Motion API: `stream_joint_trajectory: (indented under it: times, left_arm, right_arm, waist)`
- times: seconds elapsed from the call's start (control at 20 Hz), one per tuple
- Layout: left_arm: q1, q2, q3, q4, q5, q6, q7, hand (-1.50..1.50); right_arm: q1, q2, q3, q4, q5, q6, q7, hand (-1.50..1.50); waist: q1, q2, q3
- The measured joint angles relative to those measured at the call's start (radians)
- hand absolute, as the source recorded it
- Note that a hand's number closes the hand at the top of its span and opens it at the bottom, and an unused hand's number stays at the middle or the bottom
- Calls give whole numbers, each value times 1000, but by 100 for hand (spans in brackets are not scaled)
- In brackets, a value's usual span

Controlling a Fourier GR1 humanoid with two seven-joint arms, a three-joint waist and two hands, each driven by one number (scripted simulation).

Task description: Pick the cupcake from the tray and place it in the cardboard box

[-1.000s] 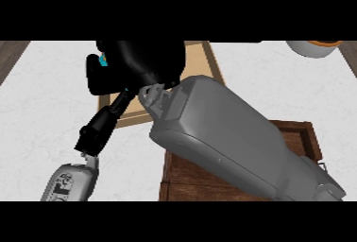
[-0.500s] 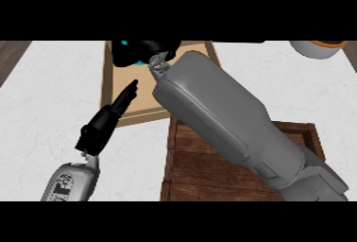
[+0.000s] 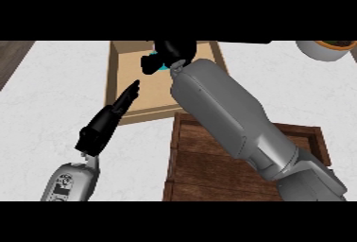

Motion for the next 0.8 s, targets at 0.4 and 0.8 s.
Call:
stream_joint_trajectory:
  times: [0.4, 0.8]
  left_arm:
    - [-16, -1, 4, 16, -5, -1, -9, 0]
    - [-15, -8, 9, 25, -12, 12, -11, 0]
  right_arm:
    - [16, 0, -65, 120, -184, -85, -187, -150]
    - [91, 0, -256, 33, -383, -278, -421, -150]
  waist:
    - [5, 5, 1]
    - [-13, 2, 2]
